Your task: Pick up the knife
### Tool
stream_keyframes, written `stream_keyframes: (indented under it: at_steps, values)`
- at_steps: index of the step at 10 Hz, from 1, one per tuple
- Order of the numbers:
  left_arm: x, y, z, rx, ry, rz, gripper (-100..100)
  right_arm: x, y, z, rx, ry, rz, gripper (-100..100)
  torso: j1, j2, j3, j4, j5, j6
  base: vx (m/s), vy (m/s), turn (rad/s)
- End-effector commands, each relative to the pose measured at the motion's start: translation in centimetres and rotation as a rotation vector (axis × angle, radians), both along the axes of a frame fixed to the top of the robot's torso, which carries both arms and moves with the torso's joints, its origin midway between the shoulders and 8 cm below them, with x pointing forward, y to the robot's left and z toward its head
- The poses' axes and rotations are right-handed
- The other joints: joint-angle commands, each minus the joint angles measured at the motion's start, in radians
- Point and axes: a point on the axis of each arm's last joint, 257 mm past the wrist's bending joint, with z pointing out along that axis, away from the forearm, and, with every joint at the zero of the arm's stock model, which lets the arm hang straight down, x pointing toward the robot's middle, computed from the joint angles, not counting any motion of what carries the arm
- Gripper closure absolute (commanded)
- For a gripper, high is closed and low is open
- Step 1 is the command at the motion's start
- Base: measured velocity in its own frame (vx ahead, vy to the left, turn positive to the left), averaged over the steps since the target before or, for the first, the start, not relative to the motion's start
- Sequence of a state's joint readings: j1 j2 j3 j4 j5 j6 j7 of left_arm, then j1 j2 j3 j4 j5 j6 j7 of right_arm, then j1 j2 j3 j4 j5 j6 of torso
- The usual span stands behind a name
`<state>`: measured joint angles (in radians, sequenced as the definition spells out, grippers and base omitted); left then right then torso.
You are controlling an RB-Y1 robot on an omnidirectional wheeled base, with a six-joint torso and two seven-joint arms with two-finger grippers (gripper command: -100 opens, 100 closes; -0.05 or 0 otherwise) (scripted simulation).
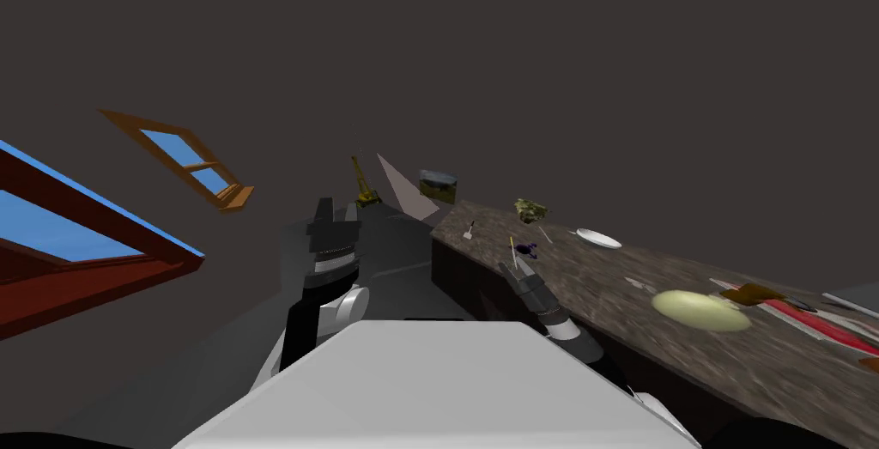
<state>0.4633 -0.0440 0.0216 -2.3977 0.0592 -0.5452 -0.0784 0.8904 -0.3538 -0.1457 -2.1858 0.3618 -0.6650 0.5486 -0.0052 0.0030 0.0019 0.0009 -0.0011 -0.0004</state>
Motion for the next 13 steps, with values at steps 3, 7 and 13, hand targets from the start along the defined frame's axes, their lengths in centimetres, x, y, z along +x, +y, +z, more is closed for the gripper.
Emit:
stream_keyframes:
  at_steps: [3,7,13]
  values:
    - [0.0,0.0,0.0,0.000,0.000,0.000,0,-1.7,-1.0,-2.4,-0.165,0.060,-0.017,-100,-0.001,0.001,0.000,0.000,0.000,0.000,-0.070,-0.040,0.190]
    - [0.0,0.0,0.0,0.000,0.000,0.000,0,-4.2,-2.6,-5.5,-0.372,0.146,-0.022,-100,-0.001,-0.001,-0.001,0.000,0.000,0.000,-0.057,-0.036,0.257]
    - [0.0,0.0,0.0,0.000,0.000,0.000,0,-8.6,-5.5,-9.7,-0.666,0.279,0.003,-100,-0.002,-0.002,-0.001,0.000,-0.001,0.000,-0.052,-0.042,0.275]
